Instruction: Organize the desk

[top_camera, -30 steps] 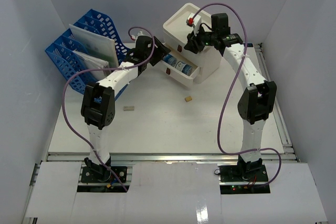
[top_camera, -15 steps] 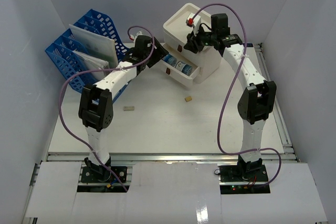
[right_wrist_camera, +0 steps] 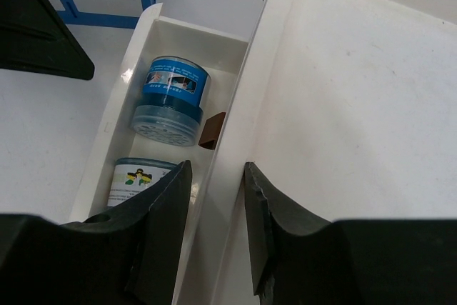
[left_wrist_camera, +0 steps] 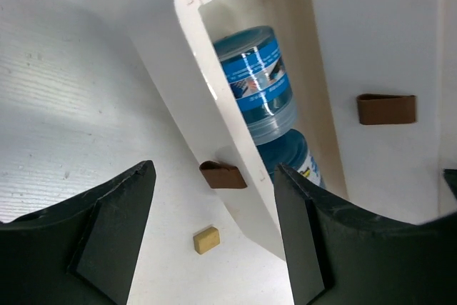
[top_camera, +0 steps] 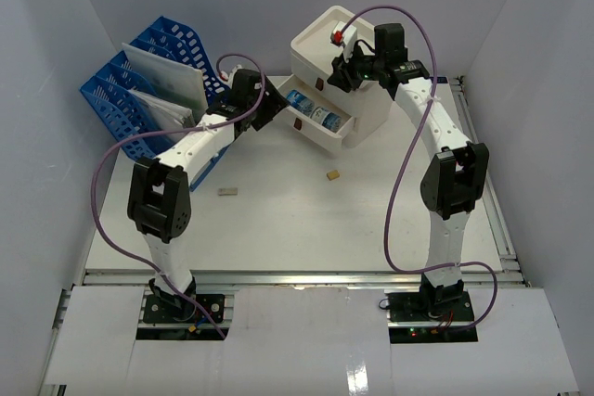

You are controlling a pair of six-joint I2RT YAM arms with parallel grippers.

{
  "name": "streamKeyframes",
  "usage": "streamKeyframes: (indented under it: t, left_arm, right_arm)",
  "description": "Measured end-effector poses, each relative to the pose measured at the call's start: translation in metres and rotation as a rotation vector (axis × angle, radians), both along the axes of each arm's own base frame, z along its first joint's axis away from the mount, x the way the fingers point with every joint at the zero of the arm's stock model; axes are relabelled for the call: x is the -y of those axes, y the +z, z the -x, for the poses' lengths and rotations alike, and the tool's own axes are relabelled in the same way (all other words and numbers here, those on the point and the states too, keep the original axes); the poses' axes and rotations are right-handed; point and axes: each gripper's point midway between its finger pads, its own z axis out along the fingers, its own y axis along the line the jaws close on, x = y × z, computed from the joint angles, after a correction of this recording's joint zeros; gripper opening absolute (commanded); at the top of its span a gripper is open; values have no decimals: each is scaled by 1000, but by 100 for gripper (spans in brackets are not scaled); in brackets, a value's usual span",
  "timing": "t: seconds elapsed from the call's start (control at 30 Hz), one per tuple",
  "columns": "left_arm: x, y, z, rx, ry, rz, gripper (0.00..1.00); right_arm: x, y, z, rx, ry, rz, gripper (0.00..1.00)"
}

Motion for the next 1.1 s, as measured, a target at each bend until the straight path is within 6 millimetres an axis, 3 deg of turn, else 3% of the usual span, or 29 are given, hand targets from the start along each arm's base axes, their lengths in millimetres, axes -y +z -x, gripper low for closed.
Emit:
streamKeyframes:
  t: [0.17, 0.37, 0.5, 0.6, 0.67, 0.77, 1.0, 1.1]
  left_arm:
    - [7, -25, -3, -75, -5, 11, 76]
    - [15, -15, -15, -71, 6, 49, 75]
    - [17, -20, -18, -84, 12, 55, 73]
    - [19, -29, -20, -103, 15, 54, 63]
    - [21, -31, -22, -108, 15, 62, 62]
    - [22, -32, -24, -111, 15, 65, 60]
    - [31, -35, -30, -122, 0, 93, 45]
    - [30, -35, -30, -124, 2, 93, 32]
  right_arm:
    - [0, -1, -2, 7, 0, -2, 41]
    - [2, -2, -4, 17, -4, -5, 40]
    - [2, -3, -3, 29, -3, -8, 40]
    - [1, -4, -1, 38, 6, -12, 34]
    - [0, -4, 0, 39, 17, -15, 31]
    - [-1, -4, 2, 42, 32, -13, 30]
    - [-1, -5, 1, 51, 34, -3, 29]
    - [-1, -5, 1, 51, 33, -3, 29]
